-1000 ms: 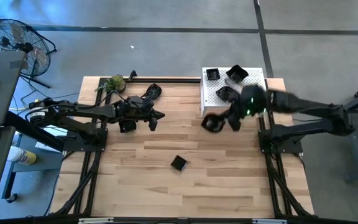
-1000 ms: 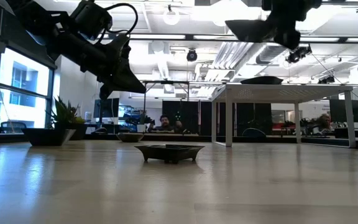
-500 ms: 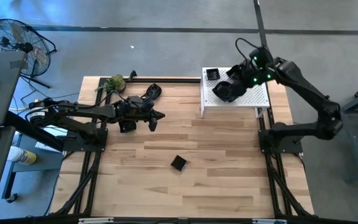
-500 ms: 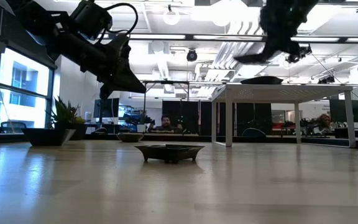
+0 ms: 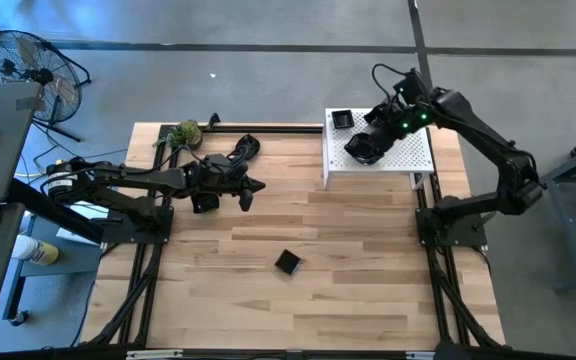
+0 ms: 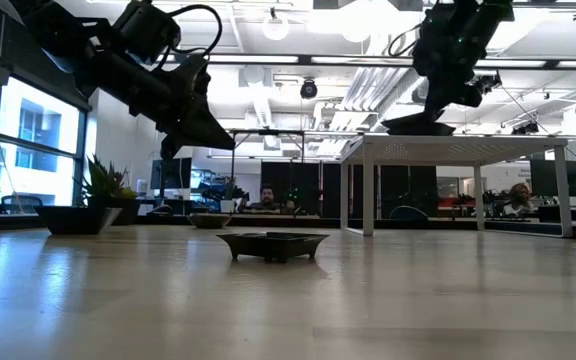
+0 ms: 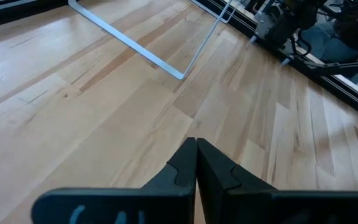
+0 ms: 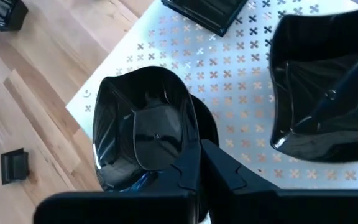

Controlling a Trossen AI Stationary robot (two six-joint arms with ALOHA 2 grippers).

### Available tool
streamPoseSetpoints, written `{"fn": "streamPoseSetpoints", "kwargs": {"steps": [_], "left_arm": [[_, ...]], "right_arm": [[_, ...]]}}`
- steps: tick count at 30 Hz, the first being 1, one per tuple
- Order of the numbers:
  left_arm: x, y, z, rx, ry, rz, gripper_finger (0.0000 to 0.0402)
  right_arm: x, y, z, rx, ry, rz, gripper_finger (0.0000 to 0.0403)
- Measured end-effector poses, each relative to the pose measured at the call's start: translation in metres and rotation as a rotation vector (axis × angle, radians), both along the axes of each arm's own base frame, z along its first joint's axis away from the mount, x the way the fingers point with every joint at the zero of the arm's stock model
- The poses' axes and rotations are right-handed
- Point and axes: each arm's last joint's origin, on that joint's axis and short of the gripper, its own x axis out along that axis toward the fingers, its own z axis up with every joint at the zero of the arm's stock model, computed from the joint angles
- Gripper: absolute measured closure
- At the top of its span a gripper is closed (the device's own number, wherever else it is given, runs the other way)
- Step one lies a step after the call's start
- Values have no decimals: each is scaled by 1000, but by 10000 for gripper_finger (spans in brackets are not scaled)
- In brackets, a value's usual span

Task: Pick & Place Mini shaped plates
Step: Stack the leaf-shaped plate on top of the stacked leaf-shaped plates on the shelf, then stack the distorted square plate on top of the stacked distorted square plates on the shelf

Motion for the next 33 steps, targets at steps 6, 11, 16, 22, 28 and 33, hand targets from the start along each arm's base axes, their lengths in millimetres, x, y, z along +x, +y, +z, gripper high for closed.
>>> {"fn": "streamPoseSetpoints", "kwargs": {"steps": [6,11,16,22,28,33], "left_arm": [[0,0,0,23,4,-10,401],[0,0,0,-1,0,-1,401],[0,0,0,-20,-5,3,401],[4,2,9,-2,-20,31,401],[4,24,26,-48,25,135,401],[-6,53,34,-109,3,202,401]], "right_arm": [[-3,1,-1,14,30,-4,385],[-4,0,-2,-12,60,-12,342],[-6,4,12,-40,60,-9,310],[-6,37,42,-149,-34,72,341],[-1,77,55,-245,-252,111,398],[9,104,45,-308,-420,114,390]]}}
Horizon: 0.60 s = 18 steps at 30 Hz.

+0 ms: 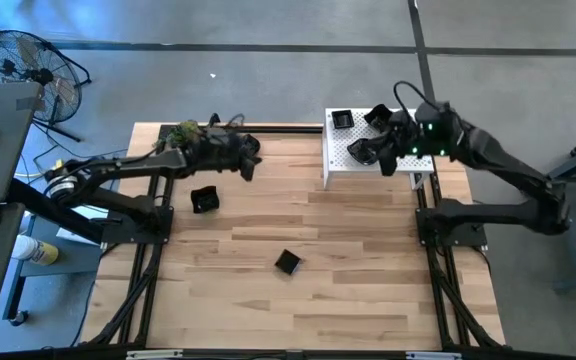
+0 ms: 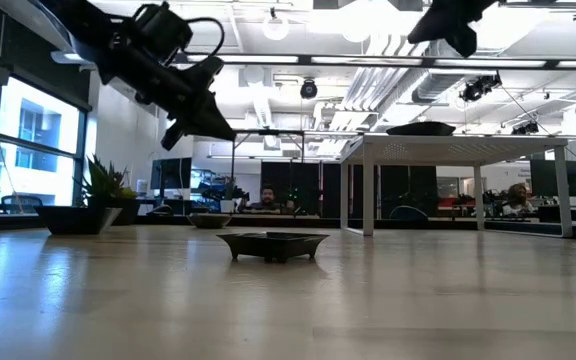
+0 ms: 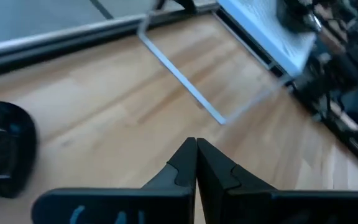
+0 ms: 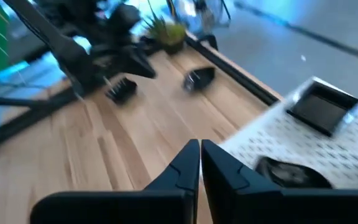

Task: Pick & Place Mini shaped plates
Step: Stack the distorted square plate on top of the stacked distorted square plates on the shelf

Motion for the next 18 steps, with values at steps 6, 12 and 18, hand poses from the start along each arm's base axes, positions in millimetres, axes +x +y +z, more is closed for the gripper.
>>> {"fn": "streamPoseSetpoints", "kwargs": {"steps": [6,12,18], "left_arm": [[-13,21,0,-10,-7,-13,401],[-22,31,-3,-38,13,37,401],[-21,30,-3,37,37,-39,401]], "right_arm": [[14,18,-29,-8,-142,4,400],[26,25,-54,44,-211,2,400],[30,29,-60,15,-252,-13,399]]}}
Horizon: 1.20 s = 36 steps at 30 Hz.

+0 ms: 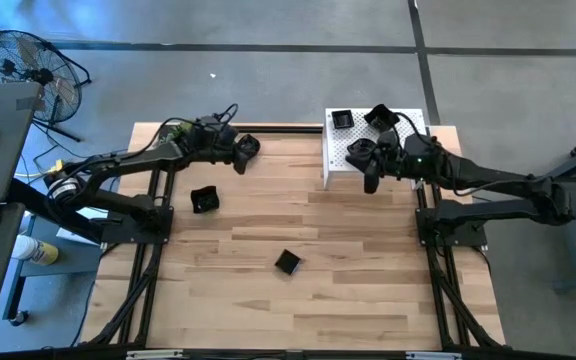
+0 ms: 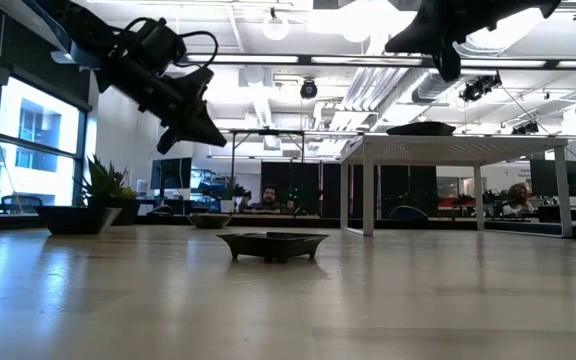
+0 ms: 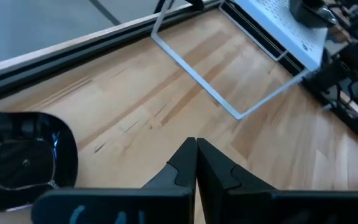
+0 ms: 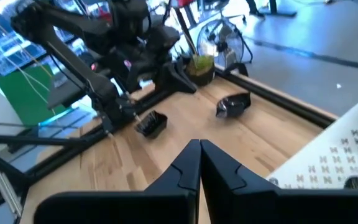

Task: Pick & Place Mini shaped plates
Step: Stack the distorted square plate on top of the stacked distorted square plates on the shelf

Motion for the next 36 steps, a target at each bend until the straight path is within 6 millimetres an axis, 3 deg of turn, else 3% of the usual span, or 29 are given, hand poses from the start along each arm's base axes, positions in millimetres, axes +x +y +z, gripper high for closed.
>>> {"fn": "streamPoseSetpoints", "kwargs": {"steps": [6,14,22,27,31,36], "left_arm": [[-6,-5,8,45,3,-37,401],[-34,-26,23,92,101,-99,401],[-62,-43,41,-11,444,-74,401],[-69,-48,43,-77,535,-73,400],[-73,-51,36,-177,616,-59,375],[-75,-52,28,-252,703,-68,310]], "right_arm": [[1,0,6,-33,-51,9,401],[2,0,8,-85,-56,20,401],[1,0,8,-119,-45,28,401],[2,0,8,-128,-43,30,397],[2,-1,7,-129,-39,30,398],[2,-1,7,-153,-32,34,401]]}}
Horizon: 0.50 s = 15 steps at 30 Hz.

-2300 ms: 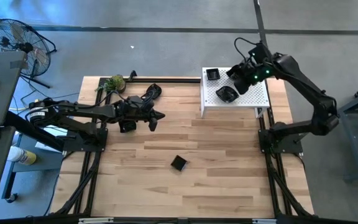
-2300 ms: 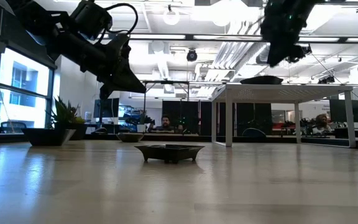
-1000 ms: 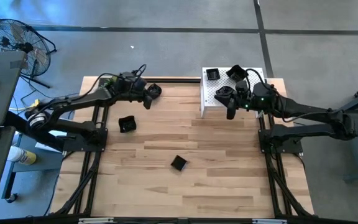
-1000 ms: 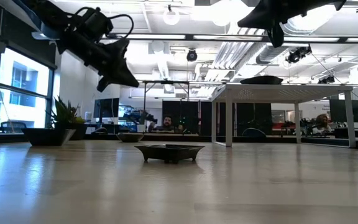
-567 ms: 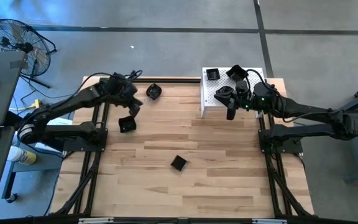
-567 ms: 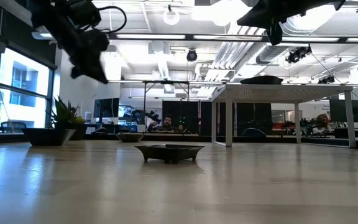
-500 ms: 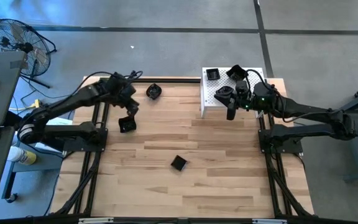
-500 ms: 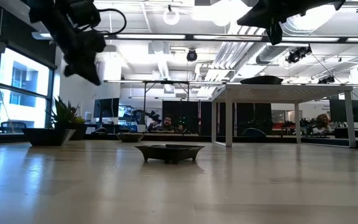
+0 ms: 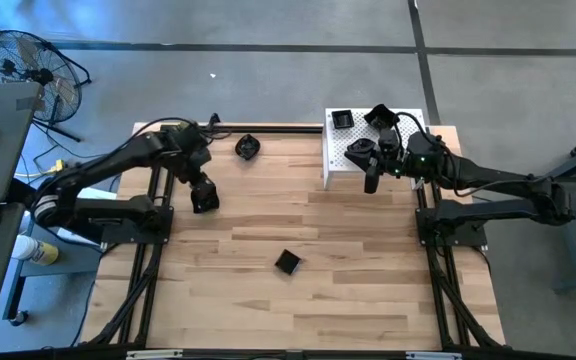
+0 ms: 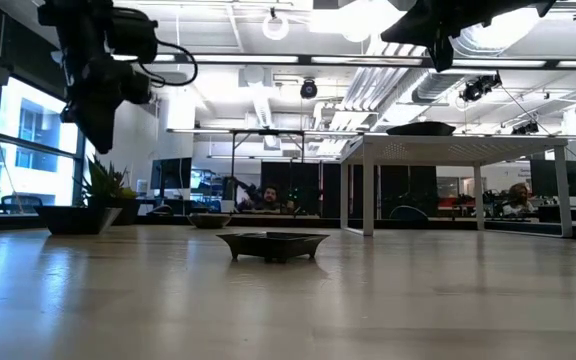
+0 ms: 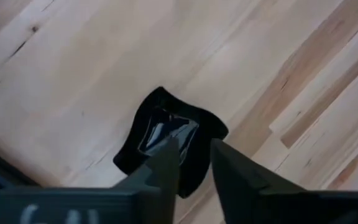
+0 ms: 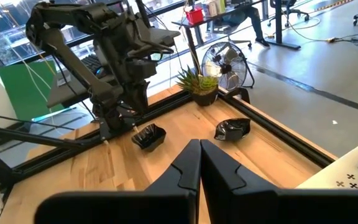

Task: Pick & Place Mini shaped plates
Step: Stack the distorted square plate on top of the stacked distorted square plates on the shelf

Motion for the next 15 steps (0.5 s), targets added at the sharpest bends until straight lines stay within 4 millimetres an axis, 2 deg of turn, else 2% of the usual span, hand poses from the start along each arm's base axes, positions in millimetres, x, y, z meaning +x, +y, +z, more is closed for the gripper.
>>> {"fn": "streamPoseSetpoints", "kwargs": {"steps": [3,6,15], "left_arm": [[4,3,-3,-1,4,1,276],[10,8,-8,-10,19,1,259],[28,24,-39,-39,197,-71,274]], "right_arm": [[0,0,0,-2,-2,-5,399],[0,0,0,-2,-2,-6,401],[0,0,0,33,-14,-9,397]]}}
